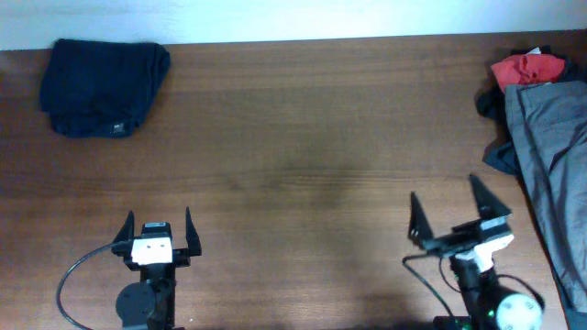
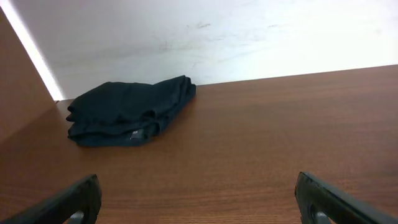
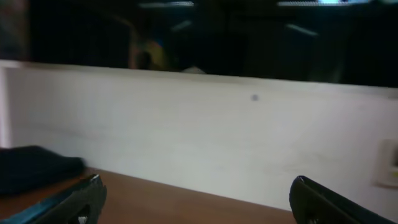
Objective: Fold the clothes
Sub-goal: 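Reach the right gripper to the clothes pile and grasp the grey shorts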
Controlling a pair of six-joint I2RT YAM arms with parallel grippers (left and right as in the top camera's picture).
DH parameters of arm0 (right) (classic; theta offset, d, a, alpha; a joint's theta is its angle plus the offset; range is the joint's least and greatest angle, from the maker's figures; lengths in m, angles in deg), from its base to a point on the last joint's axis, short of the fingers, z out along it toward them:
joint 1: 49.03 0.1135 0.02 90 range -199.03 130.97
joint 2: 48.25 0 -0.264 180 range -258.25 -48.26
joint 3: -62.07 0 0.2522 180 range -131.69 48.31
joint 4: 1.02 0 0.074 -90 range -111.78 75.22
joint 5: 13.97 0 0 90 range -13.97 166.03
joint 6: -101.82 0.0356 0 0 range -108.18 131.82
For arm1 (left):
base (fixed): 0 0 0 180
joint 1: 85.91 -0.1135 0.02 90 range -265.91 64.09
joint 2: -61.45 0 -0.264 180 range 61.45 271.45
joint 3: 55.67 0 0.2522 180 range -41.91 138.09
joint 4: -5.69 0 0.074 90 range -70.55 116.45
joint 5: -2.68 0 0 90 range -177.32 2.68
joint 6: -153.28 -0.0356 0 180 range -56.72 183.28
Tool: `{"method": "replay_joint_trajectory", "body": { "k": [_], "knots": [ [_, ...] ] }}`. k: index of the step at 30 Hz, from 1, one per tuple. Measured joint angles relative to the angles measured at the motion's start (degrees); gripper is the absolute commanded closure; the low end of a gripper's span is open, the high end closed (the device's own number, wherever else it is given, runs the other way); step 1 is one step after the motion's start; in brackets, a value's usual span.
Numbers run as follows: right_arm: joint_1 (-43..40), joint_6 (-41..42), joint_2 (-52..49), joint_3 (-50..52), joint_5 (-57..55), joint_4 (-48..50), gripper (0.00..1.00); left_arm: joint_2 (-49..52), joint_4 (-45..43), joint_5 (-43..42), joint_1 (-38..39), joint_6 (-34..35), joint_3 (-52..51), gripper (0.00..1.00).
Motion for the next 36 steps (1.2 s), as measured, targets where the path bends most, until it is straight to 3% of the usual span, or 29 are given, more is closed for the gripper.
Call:
{"method": "replay_joint_trajectory", "body": {
  "k": [7,14,21,23,29,36],
  "knots": [
    [-0.02,-7.82,-22.91,-17.7,-11.19,-8.04,0.01,-0.15,0.0,-0.15,0.0,0.0,0.0,0.01],
    [-3.98,-9.79,-53.53,-46.12,-24.44,-31.58,0.01,-0.26,0.02,-0.2,0.0,0.0,0.0,0.01],
    [-15.74,-9.73,-80.74,-77.16,-25.49,-55.69,0.02,-0.26,0.02,-0.17,0.0,-0.02,0.0,0.01],
    [-17.49,-9.64,-86.86,-82.42,-24.26,-58.77,0.02,-0.26,0.02,-0.17,0.0,-0.02,0.0,0.01],
    [-17.86,-9.68,-97.35,-83.36,-24.7,-58.27,0.01,-0.26,0.02,-0.17,0.0,-0.02,0.0,0.01],
    [-17.86,-9.66,-107.03,-83.36,-31.91,-50.12,0.01,-0.26,0.02,-0.17,0.0,-0.02,0.0,0.01]
  ]
}}
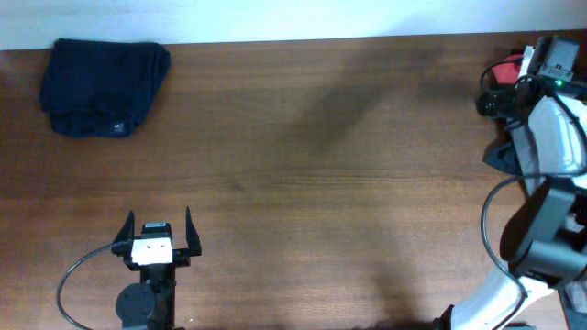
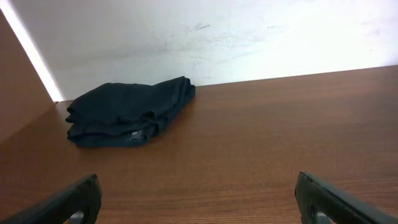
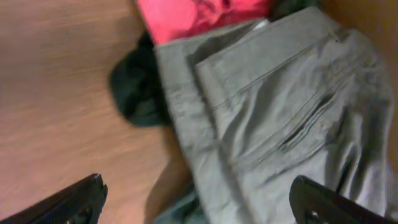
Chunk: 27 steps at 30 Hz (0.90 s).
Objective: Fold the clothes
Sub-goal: 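Reach the right gripper to the clothes pile and grasp the grey shorts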
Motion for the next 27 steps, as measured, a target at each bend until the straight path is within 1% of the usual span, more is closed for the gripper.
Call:
{"method": "replay_joint_trajectory", "body": {
  "k": [3,8,11,13,27],
  "knots": [
    [0.0,-0.02,-2.14,-0.02,-2.86,4.66,0.01,0.0,0.0,0.0,0.0,0.0,0.0,0.01],
    [0.0,-0.02,-4.24,-0.02,-4.17,11.04,0.0,0.0,0.0,0.0,0.0,0.0,0.0,0.01],
    [0.0,-0.07,-6.27,-0.09,-4.59,14.8,0.11,0.0,0.0,0.0,0.0,0.0,0.0,0.01],
    [0.0,-0.37,-8.15,-0.09,-4.66,16.5,0.11,0.0,0.0,0.0,0.0,0.0,0.0,0.01],
    [0.0,-1.03,-13.73,-0.09,-4.83,21.9,0.11,0.0,0.0,0.0,0.0,0.0,0.0,0.01]
  ]
}}
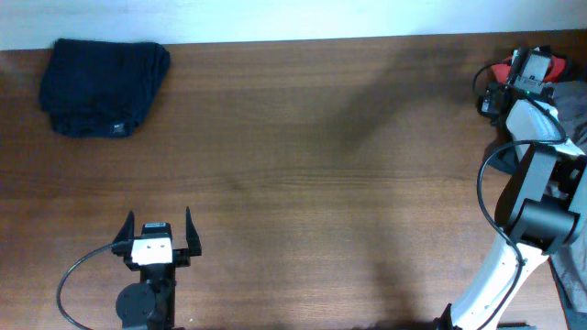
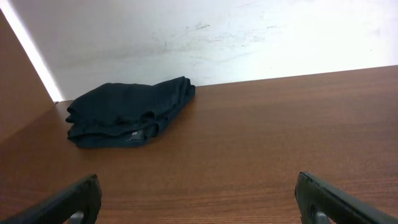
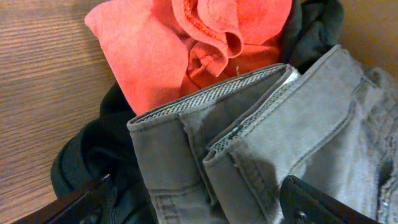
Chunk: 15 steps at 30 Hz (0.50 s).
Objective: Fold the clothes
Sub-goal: 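Reach the right gripper to the clothes pile and grasp the grey shorts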
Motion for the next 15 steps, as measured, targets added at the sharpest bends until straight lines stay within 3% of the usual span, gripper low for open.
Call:
{"method": "replay_joint_trajectory", "body": {
  "k": [6,15],
  "knots": [
    [0.0,-0.02,-1.75,0.0,-0.04,0.63,0.11,0.0,0.0,0.0,0.0,0.0,0.0,0.01],
    [0.0,-0.02,-2.34,0.0,-2.78,3.15,0.26,0.0,0.0,0.0,0.0,0.0,0.0,0.01]
  ]
}}
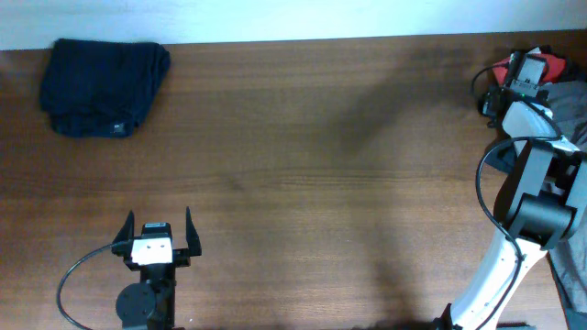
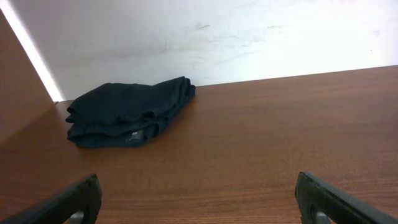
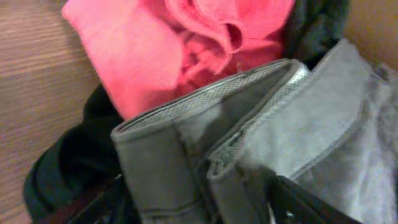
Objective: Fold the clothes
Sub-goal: 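Reach the right gripper to the clothes pile and grasp the grey shorts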
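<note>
A heap of unfolded clothes lies at the table's far right corner: a red garment (image 3: 186, 50), grey trousers (image 3: 186, 155) with the waistband uppermost, and a dark garment (image 3: 62, 168) underneath. My right gripper (image 3: 199, 205) is open and pressed low into the heap, its fingers (image 3: 298, 199) on either side of the grey waistband. From above the right gripper (image 1: 515, 81) sits at the heap's left edge. A folded navy garment (image 1: 103, 87) lies at the far left, also in the left wrist view (image 2: 127, 112). My left gripper (image 1: 156, 235) rests open at the front left.
A white wall (image 2: 217, 37) runs behind the table's far edge. Bare brown tabletop (image 1: 312, 183) stretches between the navy garment and the heap. The right arm (image 1: 527, 202) stands along the right side, with its cable looped beside it.
My right gripper has come closer to the heap; the grey waistband now fills the space between its fingers, which look slightly nearer each other. The left gripper and the navy garment have not moved.
At first both grippers rested open at the table's front, the right one facing the wall. Then the right arm was stretched over the heap at the far right corner. Then it was close above the red garment and grey waistband, and now it is down around the waistband.
</note>
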Controlling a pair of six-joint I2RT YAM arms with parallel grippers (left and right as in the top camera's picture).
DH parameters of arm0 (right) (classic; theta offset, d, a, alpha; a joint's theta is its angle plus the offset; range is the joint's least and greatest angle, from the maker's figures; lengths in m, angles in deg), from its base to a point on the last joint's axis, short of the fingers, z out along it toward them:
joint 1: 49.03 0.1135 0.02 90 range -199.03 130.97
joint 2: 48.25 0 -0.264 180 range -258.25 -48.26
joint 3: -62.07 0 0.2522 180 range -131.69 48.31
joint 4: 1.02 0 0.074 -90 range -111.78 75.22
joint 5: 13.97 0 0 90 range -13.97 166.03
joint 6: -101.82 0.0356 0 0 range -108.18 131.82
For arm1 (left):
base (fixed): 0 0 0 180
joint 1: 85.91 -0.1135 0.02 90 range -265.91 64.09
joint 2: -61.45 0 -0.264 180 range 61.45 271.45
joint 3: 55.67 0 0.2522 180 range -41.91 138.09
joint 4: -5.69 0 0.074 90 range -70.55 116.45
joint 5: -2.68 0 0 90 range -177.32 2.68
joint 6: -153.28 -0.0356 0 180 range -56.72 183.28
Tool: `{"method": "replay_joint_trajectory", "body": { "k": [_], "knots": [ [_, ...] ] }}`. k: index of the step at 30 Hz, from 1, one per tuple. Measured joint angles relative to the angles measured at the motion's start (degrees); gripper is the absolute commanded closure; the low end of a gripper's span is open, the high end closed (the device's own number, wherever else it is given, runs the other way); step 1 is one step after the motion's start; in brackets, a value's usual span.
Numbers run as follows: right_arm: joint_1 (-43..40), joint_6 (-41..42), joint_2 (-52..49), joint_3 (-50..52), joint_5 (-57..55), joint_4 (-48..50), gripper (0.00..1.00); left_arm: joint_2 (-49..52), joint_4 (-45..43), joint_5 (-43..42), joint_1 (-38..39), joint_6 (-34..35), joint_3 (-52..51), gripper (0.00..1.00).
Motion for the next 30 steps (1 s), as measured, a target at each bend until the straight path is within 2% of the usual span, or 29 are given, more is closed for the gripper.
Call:
{"method": "replay_joint_trajectory", "body": {
  "k": [3,5,6,9,17,25,30],
  "knots": [
    [0.0,-0.04,0.0,0.0,-0.83,0.0,0.31,0.0,0.0,0.0,0.0,0.0,0.0,0.01],
    [0.0,-0.2,0.0,0.0,-1.09,0.02,0.38,0.0,0.0,0.0,0.0,0.0,0.0,0.01],
    [0.0,-0.09,0.0,0.0,-1.27,0.02,0.45,0.0,0.0,0.0,0.0,0.0,0.0,0.01],
    [0.0,0.02,0.0,0.0,-1.36,0.0,0.55,0.0,0.0,0.0,0.0,0.0,0.0,0.01],
    [-0.04,0.11,0.0,0.0,-2.69,-0.26,0.95,0.0,0.0,0.0,0.0,0.0,0.0,0.01],
    [-0.09,4.15,0.55,-0.11,-2.73,-1.22,0.96,0.0,0.0,0.0,0.0,0.0,0.0,0.01],
    [-0.09,7.28,4.2,-0.11,-2.54,-4.07,0.96,0.0,0.0,0.0,0.0,0.0,0.0,0.01]
  ]
}}
